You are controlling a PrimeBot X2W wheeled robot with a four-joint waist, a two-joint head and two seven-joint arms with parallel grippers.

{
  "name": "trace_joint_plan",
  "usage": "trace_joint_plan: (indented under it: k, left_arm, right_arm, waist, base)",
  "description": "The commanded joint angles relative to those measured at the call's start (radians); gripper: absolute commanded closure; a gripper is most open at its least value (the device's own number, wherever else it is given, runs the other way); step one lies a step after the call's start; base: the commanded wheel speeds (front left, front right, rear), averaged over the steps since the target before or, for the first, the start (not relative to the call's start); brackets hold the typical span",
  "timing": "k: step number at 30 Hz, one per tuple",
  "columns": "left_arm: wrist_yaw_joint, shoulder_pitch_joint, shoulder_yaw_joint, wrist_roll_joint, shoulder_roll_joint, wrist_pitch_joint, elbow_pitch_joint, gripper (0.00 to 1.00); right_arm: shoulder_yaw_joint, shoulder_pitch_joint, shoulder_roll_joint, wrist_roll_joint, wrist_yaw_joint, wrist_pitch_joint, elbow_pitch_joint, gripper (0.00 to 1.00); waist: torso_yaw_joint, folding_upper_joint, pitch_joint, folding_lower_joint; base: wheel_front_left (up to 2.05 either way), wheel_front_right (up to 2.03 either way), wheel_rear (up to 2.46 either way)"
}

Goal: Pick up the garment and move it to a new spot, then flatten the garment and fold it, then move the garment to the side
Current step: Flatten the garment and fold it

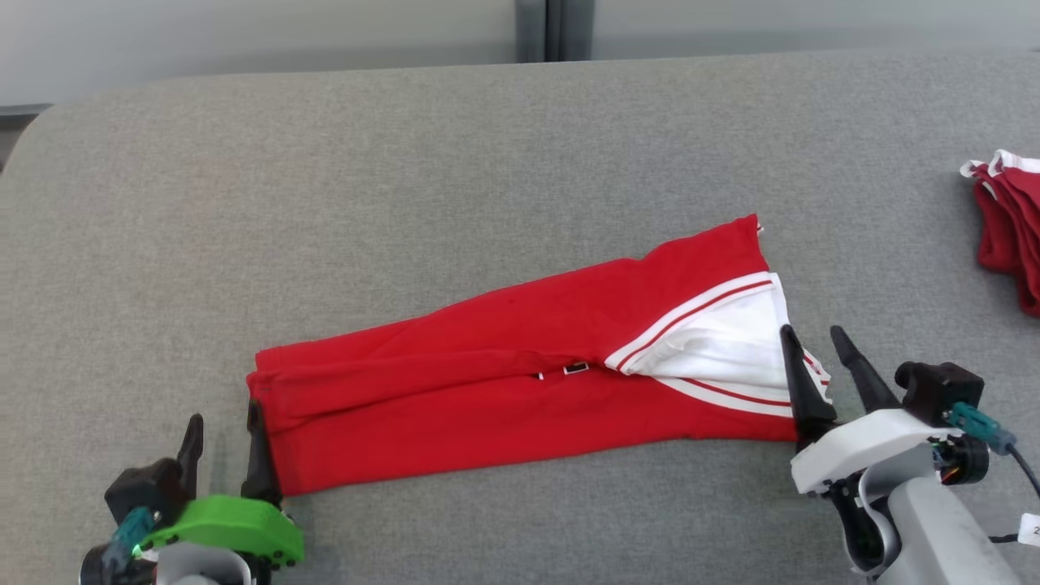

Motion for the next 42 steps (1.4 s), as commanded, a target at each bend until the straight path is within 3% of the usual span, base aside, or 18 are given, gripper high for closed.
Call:
trace_joint_plan:
  k: [1, 8, 19, 20, 21, 25, 29, 35, 42]
  left_arm:
    - [0.004, 0.025, 0.010, 0.014, -0.005, -0.003, -0.031, 0.00]
    - [0.015, 0.060, -0.019, -0.020, -0.011, -0.003, -0.099, 0.00]
    - [0.031, 0.007, -0.091, -0.049, -0.010, -0.003, -0.115, 0.00]
    - [0.032, 0.006, -0.092, -0.049, -0.010, -0.003, -0.118, 0.00]
    - [0.032, 0.008, -0.089, -0.047, -0.010, -0.003, -0.118, 0.00]
    - [0.033, 0.021, -0.086, -0.043, -0.010, -0.003, -0.113, 0.00]
    - [0.026, 0.028, -0.094, -0.036, -0.010, -0.003, -0.110, 0.00]
    - [0.019, 0.039, -0.110, -0.041, -0.010, -0.003, -0.110, 0.00]
    - [0.026, 0.038, -0.135, -0.052, -0.010, -0.003, -0.108, 0.00]
  right_arm:
    - [-0.004, -0.002, -0.010, -0.008, -0.001, -0.004, -0.008, 0.00]
    - [-0.020, -0.094, -0.046, -0.047, -0.001, 0.052, 0.016, 0.00]
    - [-0.026, -0.159, -0.003, -0.110, -0.001, 0.228, 0.284, 0.00]
    - [0.006, -0.137, 0.014, -0.101, -0.001, 0.253, 0.322, 0.53]
    - [0.018, -0.128, 0.019, -0.093, -0.001, 0.259, 0.338, 0.98]
    - [0.010, -0.130, -0.003, -0.076, -0.001, 0.198, 0.349, 1.00]
    - [-0.081, -0.176, -0.061, -0.102, -0.005, 0.079, 0.358, 1.00]
    - [-0.232, -0.204, -0.090, -0.152, -0.003, 0.005, 0.353, 1.00]
    - [-0.278, -0.163, -0.042, -0.216, -0.002, -0.003, 0.170, 1.00]
  waist:
    - [0.010, -0.0001, -0.004, 0.0000]
    - [0.045, -0.0001, 0.000, 0.0000]
    - [0.094, -0.0001, 0.021, 0.0000]
    - [0.094, -0.0001, 0.022, 0.0000]
    - [0.091, -0.0001, 0.022, 0.0000]
    - [0.071, -0.0001, 0.016, 0.0000]
    - [0.038, -0.0001, 0.004, 0.0000]
    - [-0.026, -0.0001, -0.017, 0.0000]
    - [-0.068, -0.0001, -0.029, 0.0000]
  base:
    - [0.00, 0.00, 0.00]
    - [0.00, 0.00, 0.00]
    - [0.00, 0.00, 0.00]
    - [0.00, 0.00, 0.00]
    - [0.00, 0.00, 0.00]
    - [0.00, 0.00, 0.00]
    - [0.00, 0.00, 0.00]
    - [0.00, 0.00, 0.00]
    - [0.00, 0.00, 0.00]
